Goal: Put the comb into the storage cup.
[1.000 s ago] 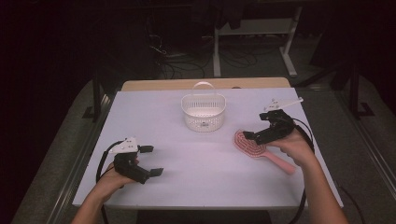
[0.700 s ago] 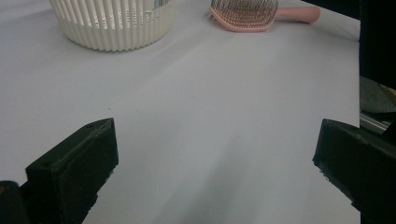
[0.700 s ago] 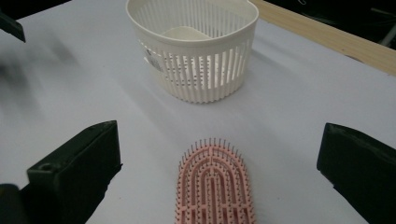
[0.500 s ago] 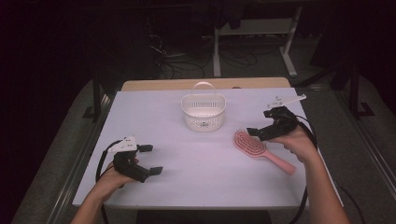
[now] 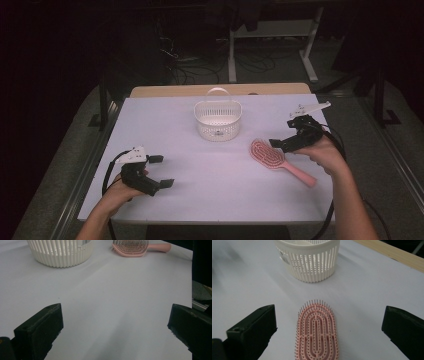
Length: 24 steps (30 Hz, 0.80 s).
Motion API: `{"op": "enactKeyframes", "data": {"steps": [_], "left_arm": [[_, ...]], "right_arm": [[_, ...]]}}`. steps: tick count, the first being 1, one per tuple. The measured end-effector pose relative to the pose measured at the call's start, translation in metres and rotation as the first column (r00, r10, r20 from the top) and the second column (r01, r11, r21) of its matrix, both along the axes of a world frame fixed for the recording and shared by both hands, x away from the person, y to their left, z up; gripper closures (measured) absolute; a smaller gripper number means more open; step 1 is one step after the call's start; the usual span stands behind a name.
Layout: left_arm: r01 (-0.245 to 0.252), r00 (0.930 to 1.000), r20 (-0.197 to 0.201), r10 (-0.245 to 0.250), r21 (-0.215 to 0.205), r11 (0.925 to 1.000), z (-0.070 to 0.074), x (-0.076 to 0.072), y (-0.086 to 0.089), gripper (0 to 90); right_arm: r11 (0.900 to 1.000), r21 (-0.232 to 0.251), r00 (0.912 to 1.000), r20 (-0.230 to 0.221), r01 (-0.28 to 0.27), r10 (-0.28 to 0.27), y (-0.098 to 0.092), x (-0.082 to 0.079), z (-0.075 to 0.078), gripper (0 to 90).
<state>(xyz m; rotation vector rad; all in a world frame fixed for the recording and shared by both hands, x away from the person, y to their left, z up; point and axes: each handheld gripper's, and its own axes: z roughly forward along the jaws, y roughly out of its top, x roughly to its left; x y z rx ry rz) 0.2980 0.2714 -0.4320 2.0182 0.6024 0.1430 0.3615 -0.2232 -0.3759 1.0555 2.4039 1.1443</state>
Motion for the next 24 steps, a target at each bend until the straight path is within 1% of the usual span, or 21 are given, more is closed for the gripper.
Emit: {"op": "enactKeyframes", "data": {"steps": [3,4,10,13,24], "left_arm": [[0.002,1.0,0.004,-0.002,0.005,1.0,0.0,-0.001,0.0,0.0],[0.004,1.0,0.004,-0.004,0.004,1.0,0.001,-0.001,0.0,0.0],[0.0,1.0,0.004,0.0,-0.006,1.0,0.002,0.0,0.002,0.0],[-0.004,1.0,0.008,0.004,-0.011,0.9999,0.003,-0.001,0.003,0.0],[-0.001,1.0,0.009,0.001,-0.011,0.9999,0.004,-0.001,0.0,0.0]], "right_arm": [[1.0,-0.031,1.0,-0.009,-0.003,0.003,-0.001,-0.001,-0.003,0.0],[0.999,-0.033,0.9999,-0.017,-0.001,0.0,-0.002,-0.002,-0.004,0.0],[0.999,-0.045,0.9996,-0.027,-0.006,0.004,-0.006,-0.006,-0.005,0.0],[0.999,-0.039,0.9993,-0.038,-0.007,0.006,-0.008,-0.008,-0.005,0.0],[0.996,-0.089,0.9981,-0.061,-0.016,0.011,-0.012,-0.014,-0.011,0.0]]}}
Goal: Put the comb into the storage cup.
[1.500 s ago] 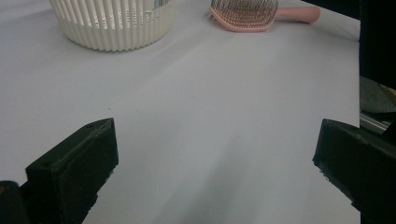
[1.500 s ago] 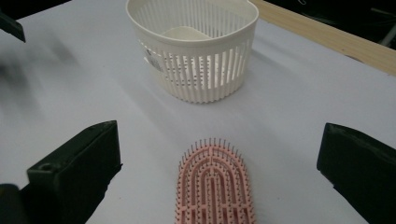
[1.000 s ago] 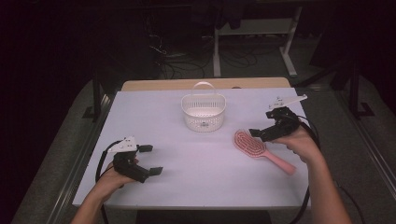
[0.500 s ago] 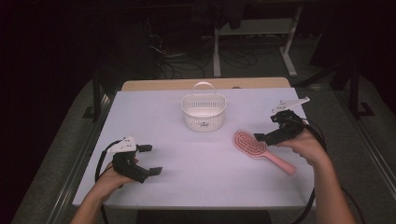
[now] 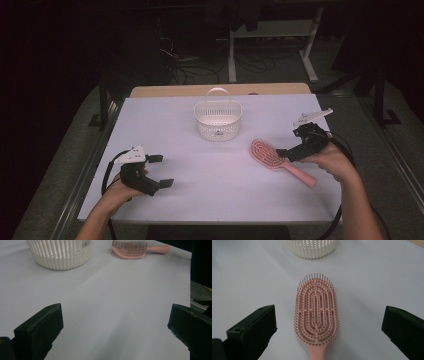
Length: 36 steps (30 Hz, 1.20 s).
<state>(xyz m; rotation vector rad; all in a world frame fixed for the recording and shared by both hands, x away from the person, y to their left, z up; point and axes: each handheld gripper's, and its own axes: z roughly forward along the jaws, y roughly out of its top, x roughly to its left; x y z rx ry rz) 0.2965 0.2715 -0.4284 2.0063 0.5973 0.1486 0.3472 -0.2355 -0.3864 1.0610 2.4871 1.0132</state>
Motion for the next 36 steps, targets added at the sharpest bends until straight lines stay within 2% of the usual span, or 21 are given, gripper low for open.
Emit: {"op": "enactKeyframes", "data": {"steps": [7,17,36], "left_arm": [[0.01,0.9999,-0.003,-0.01,0.003,0.9999,-0.001,0.0,-0.002,0.0],[0.013,0.9999,-0.003,-0.013,0.005,0.9999,-0.001,0.001,-0.003,0.0],[0.013,0.9999,-0.005,-0.013,0.007,0.9999,-0.002,0.0,-0.002,0.0]], "right_arm": [[1.0,-0.013,1.0,-0.004,0.005,-0.005,-0.005,-0.002,0.0,0.0],[0.998,-0.059,0.9985,-0.054,-0.003,-0.001,-0.005,-0.001,-0.008,0.0],[0.99,-0.138,0.9941,-0.108,-0.006,-0.009,-0.005,-0.002,-0.013,0.0]]}}
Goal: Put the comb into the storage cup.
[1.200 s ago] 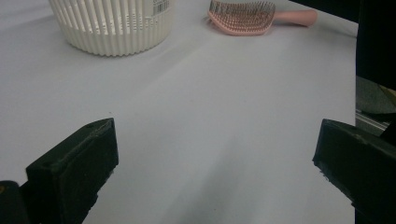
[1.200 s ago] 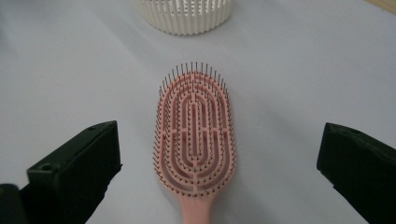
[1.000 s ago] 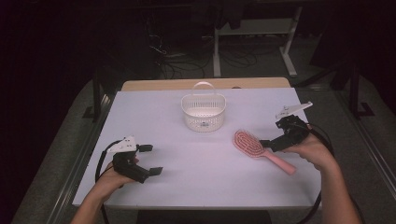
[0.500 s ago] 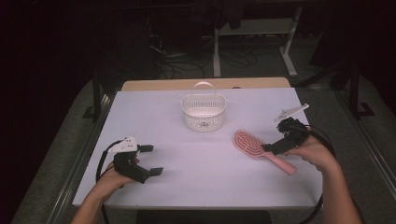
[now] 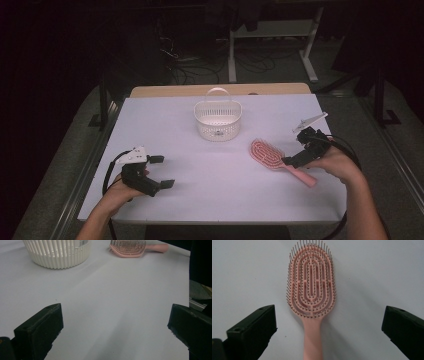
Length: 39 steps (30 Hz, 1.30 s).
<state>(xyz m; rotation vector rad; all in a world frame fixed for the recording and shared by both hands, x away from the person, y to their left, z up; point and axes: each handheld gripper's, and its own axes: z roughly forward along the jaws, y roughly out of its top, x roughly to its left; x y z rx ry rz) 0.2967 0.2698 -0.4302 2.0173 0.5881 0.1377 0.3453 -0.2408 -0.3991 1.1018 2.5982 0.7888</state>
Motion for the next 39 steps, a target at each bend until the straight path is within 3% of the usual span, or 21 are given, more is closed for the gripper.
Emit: {"op": "enactKeyframes", "data": {"steps": [39], "left_arm": [[-0.005,1.0,0.006,0.005,0.002,1.0,0.001,-0.001,0.001,0.0]], "right_arm": [[0.992,-0.123,0.9948,-0.102,-0.018,0.005,0.005,0.002,-0.02,0.0]]}}
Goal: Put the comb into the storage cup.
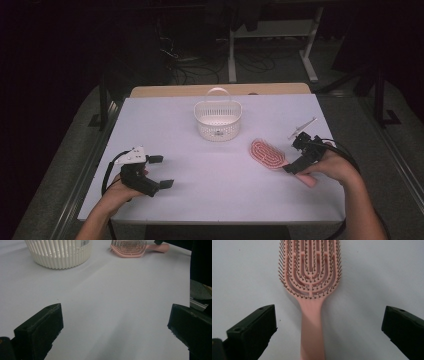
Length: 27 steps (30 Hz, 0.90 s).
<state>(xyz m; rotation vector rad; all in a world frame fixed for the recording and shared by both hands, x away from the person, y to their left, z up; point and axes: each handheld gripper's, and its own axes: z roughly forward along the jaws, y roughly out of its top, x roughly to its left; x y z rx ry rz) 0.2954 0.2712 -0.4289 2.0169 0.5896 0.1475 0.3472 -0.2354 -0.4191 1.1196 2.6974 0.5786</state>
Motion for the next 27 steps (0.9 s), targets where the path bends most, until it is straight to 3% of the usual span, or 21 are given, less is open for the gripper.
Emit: {"op": "enactKeyframes", "data": {"steps": [15,27], "left_arm": [[0.001,1.0,0.002,-0.001,0.001,1.0,0.0,0.0,0.0,0.0],[0.001,1.0,0.0,-0.001,0.001,1.0,0.0,0.0,0.0,0.0]], "right_arm": [[0.999,-0.034,0.9994,-0.034,-0.011,0.01,0.004,0.001,-0.011,0.0],[0.999,-0.026,0.9962,-0.084,-0.026,0.024,0.005,0.001,-0.014,14.6]]}}
